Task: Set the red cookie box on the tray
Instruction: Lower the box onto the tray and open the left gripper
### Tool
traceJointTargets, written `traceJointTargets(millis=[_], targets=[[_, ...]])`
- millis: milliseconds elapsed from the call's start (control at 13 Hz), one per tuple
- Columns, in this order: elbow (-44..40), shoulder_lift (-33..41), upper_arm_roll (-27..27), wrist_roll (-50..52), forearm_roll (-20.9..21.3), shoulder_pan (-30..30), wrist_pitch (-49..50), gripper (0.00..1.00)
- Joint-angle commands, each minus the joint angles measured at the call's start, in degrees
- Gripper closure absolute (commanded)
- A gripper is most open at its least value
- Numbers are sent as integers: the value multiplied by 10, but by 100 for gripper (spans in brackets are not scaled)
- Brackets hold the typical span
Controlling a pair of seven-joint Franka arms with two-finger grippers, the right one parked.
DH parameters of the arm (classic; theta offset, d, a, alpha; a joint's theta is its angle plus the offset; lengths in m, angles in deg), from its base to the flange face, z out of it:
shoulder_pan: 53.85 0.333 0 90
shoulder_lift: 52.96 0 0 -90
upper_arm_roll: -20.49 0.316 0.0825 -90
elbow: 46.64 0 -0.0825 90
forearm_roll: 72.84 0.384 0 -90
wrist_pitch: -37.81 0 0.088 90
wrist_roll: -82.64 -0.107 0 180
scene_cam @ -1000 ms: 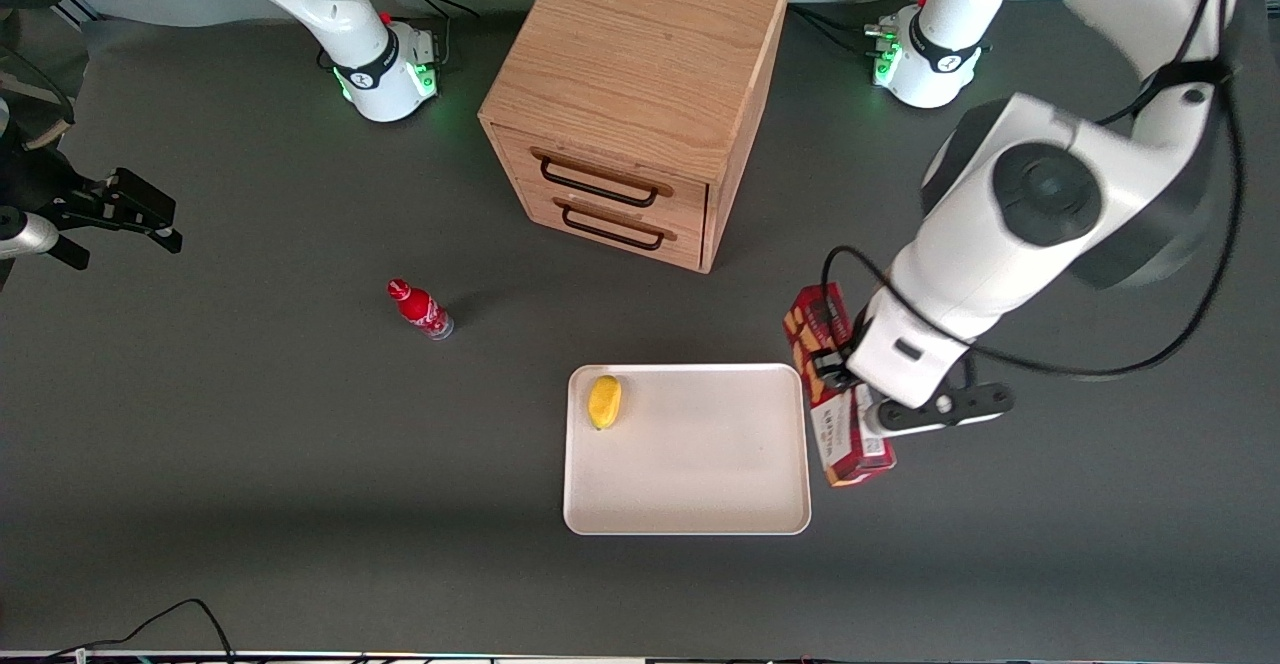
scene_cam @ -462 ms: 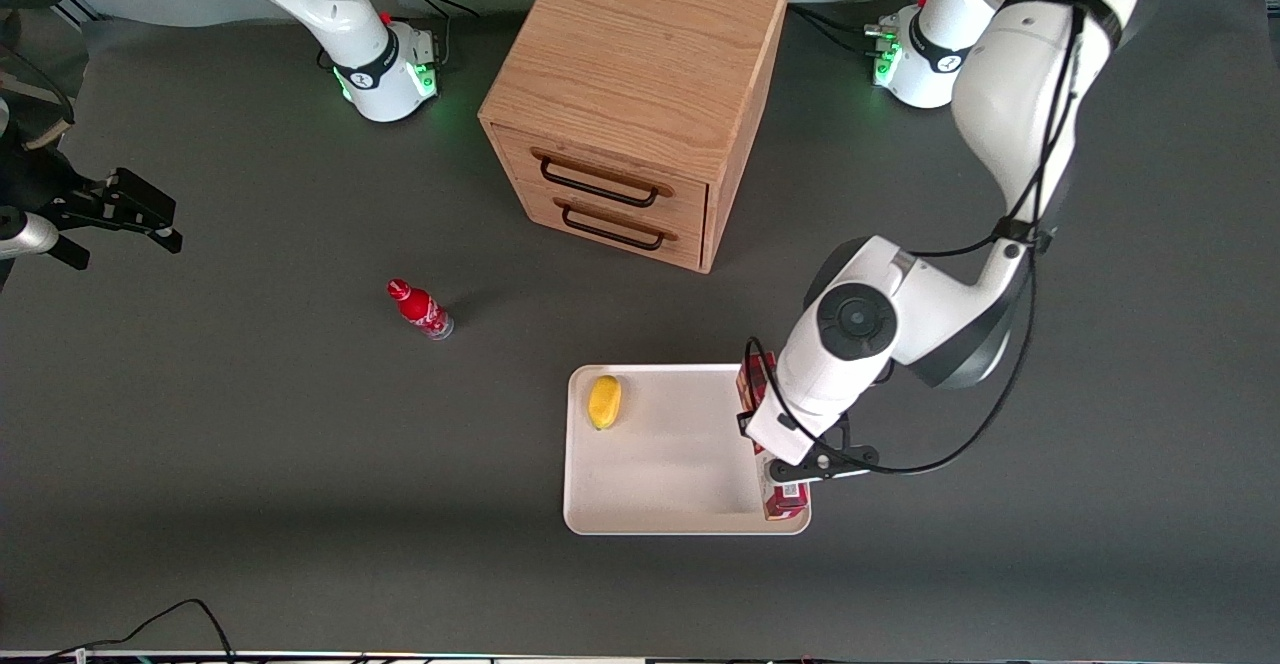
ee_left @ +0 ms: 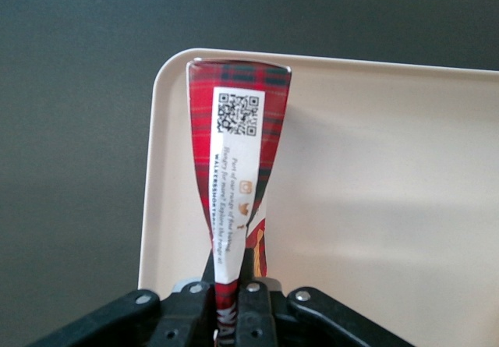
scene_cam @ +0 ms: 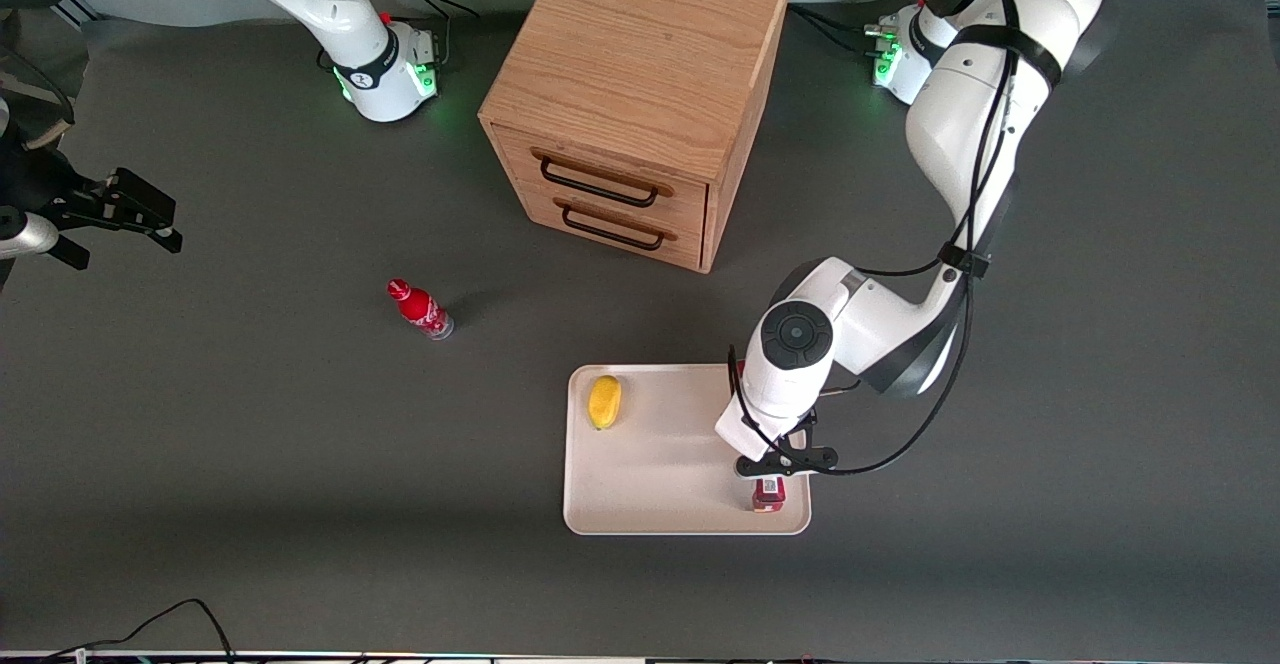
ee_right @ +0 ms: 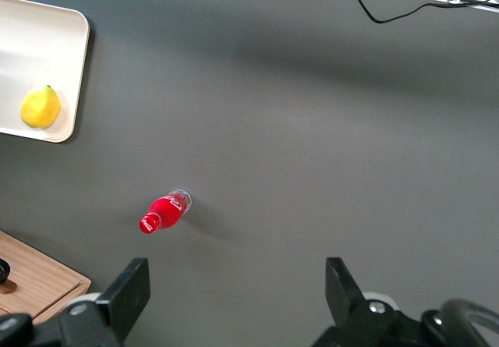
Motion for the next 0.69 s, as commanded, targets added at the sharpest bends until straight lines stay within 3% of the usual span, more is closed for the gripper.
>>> traceJointTargets(millis=[0,77,154,615], targets=[[-15,-8,10,3,13,-9,1,46],[-15,-9,10,3,13,-9,1,29],[-15,-8,10,3,15,-9,1,0],[-16,43,5,3,7,17,36,0]])
